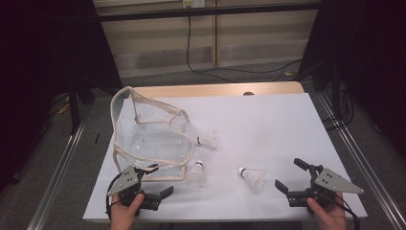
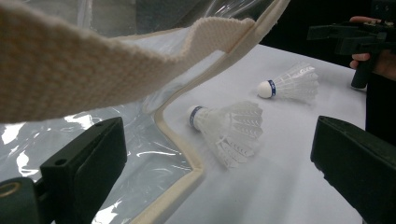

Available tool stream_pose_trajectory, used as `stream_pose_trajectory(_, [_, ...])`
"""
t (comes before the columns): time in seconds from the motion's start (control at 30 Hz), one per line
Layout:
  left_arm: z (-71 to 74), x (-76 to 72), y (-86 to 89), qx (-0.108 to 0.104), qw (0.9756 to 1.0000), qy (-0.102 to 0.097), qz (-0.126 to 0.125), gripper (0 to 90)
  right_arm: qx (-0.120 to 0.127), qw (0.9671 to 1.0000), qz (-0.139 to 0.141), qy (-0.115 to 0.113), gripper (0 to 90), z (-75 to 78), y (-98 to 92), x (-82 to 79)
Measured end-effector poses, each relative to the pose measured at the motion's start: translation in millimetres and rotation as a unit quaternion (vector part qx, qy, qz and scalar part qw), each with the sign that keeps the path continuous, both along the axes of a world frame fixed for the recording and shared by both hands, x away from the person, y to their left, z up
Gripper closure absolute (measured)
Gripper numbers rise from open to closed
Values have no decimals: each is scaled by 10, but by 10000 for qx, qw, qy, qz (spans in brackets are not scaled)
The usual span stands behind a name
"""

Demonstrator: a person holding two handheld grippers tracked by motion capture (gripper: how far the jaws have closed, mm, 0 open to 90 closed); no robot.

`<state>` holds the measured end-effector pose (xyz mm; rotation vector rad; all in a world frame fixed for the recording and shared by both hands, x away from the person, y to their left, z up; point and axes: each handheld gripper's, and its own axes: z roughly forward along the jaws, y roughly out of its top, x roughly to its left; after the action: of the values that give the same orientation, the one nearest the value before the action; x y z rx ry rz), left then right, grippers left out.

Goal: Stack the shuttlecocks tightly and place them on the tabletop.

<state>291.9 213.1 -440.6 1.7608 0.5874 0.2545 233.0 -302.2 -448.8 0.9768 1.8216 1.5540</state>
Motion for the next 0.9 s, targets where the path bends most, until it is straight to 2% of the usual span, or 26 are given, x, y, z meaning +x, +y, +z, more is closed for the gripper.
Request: stream_pose_trajectory(0.9, [0,-2,-63,36,9999,23,-117,38,21,10000,-1,46,0,-5,5,-1])
